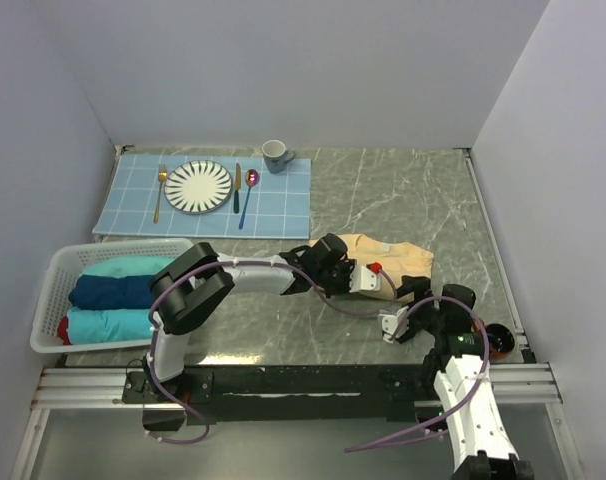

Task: Roll the t-shirts
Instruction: Roll the T-shirt to the center of the board.

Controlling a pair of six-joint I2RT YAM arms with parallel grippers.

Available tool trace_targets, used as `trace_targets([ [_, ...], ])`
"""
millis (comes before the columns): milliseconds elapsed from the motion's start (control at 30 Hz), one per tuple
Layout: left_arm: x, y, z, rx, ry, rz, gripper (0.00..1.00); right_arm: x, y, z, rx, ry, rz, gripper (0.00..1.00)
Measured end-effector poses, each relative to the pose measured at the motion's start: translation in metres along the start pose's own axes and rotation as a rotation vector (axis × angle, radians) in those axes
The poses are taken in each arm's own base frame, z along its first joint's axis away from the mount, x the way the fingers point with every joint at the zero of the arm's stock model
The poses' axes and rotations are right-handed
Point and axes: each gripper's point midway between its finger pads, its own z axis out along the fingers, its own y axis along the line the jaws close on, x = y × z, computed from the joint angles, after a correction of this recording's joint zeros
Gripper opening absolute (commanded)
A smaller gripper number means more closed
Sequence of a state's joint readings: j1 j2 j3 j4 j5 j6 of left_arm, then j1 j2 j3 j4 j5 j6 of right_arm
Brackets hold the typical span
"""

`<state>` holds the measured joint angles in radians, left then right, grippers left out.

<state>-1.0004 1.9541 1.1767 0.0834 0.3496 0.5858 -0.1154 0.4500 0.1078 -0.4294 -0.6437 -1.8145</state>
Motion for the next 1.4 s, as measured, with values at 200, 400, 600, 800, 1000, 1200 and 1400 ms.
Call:
trace_targets([
  [200, 0.000, -0.001, -0.001, 0.028, -0.022, -0.005, 0.05, 0.004, -0.004, 0.002, 0.015, 0.016, -0.022, 0.99],
  [400, -0.001, -0.001, -0.001, 0.048, -0.031, -0.011, 0.05, 0.010, -0.003, 0.008, -0.008, 0.036, -0.069, 0.61],
  [600, -0.001, -0.003, -0.001, 0.061, -0.029, 0.000, 0.07, 0.016, 0.013, 0.017, -0.089, 0.047, -0.043, 0.22],
  [800, -0.002, 0.004, -0.006, 0.067, -0.002, -0.018, 0.13, 0.019, 0.004, 0.017, -0.206, 0.057, 0.111, 0.13],
  [1000, 0.006, 0.015, -0.016, 0.076, -0.003, -0.018, 0.22, 0.009, 0.000, 0.014, -0.296, 0.014, 0.271, 0.12],
  [1200, 0.012, 0.010, -0.024, 0.090, -0.010, 0.019, 0.24, -0.001, 0.000, 0.017, -0.395, -0.030, 0.448, 0.12],
  [1400, 0.014, 0.017, -0.029, 0.109, -0.009, 0.014, 0.07, -0.001, -0.002, 0.017, -0.465, -0.065, 0.621, 0.12],
])
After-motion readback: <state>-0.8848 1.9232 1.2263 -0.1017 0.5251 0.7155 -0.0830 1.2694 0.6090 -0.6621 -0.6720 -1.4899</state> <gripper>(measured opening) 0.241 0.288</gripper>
